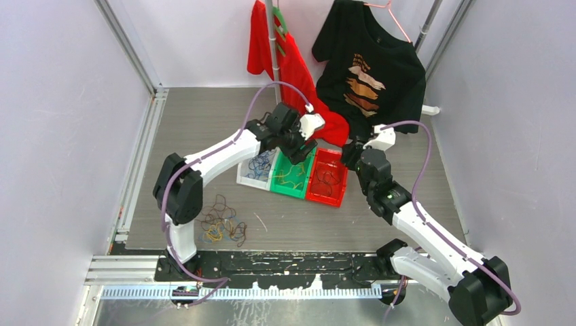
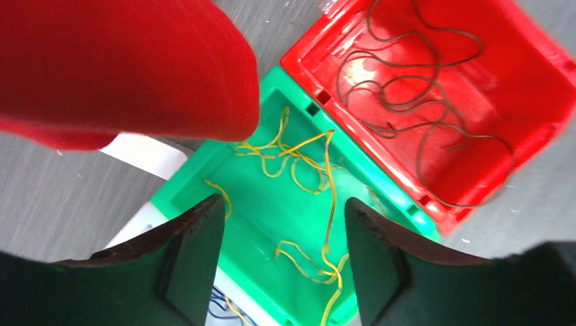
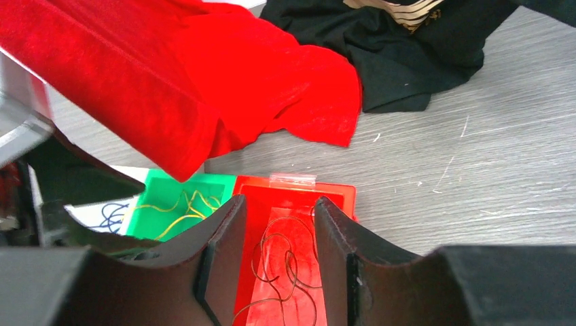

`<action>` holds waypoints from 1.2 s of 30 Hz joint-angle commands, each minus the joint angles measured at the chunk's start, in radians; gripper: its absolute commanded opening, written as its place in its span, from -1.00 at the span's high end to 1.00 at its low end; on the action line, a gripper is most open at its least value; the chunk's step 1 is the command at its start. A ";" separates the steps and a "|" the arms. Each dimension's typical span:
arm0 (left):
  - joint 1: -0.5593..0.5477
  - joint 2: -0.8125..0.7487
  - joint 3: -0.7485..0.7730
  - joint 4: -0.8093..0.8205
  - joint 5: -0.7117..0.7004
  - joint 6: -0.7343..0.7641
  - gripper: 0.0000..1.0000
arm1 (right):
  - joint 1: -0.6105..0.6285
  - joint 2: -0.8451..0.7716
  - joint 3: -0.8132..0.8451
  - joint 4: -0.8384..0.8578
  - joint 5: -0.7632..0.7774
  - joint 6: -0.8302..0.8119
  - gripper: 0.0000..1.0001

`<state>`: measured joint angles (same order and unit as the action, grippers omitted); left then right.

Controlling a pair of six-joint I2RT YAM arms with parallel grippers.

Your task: Untangle the cables

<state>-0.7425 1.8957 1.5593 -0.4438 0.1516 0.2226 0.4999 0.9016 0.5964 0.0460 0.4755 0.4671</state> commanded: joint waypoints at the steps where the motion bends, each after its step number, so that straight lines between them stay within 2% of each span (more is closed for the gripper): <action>1: 0.059 -0.096 0.140 -0.251 0.168 -0.003 -0.49 | -0.006 -0.008 0.058 0.036 -0.099 -0.035 0.02; 4: 0.122 -0.097 0.257 -0.431 0.281 -0.030 -0.88 | -0.004 0.048 0.089 0.041 -0.231 -0.041 -0.05; 5: 0.151 -0.098 0.299 -0.487 0.315 -0.032 -0.92 | 0.004 0.077 0.101 0.047 -0.262 -0.037 -0.07; 10: 0.323 -0.109 0.382 -0.724 0.387 0.054 -0.97 | 0.136 0.275 0.195 0.059 -0.306 -0.065 -0.10; 14: 0.458 -0.109 0.414 -0.896 0.440 0.160 -0.97 | 0.194 0.452 0.334 -0.051 -0.340 -0.059 -0.03; 19: 0.623 -0.151 0.342 -0.961 0.459 0.238 -0.91 | 0.256 0.579 0.436 -0.073 -0.413 -0.102 0.01; 24: 0.792 -0.152 0.337 -0.989 0.481 0.248 -0.85 | 0.369 0.743 0.661 -0.246 -0.337 -0.276 -0.15; 27: 0.897 -0.141 0.341 -1.016 0.513 0.251 -0.82 | 0.428 0.870 0.830 -0.413 -0.273 -0.411 -0.23; 32: 1.013 -0.135 0.321 -1.020 0.510 0.279 -0.80 | 0.512 1.066 1.094 -0.631 -0.080 -0.576 -0.27; 36: 1.071 -0.136 0.301 -1.023 0.539 0.288 -0.79 | 0.561 1.171 1.190 -0.714 0.063 -0.621 -0.25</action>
<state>0.2920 1.8011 1.8748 -1.4334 0.6239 0.4808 1.0264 2.0159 1.6943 -0.5011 0.3447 -0.0360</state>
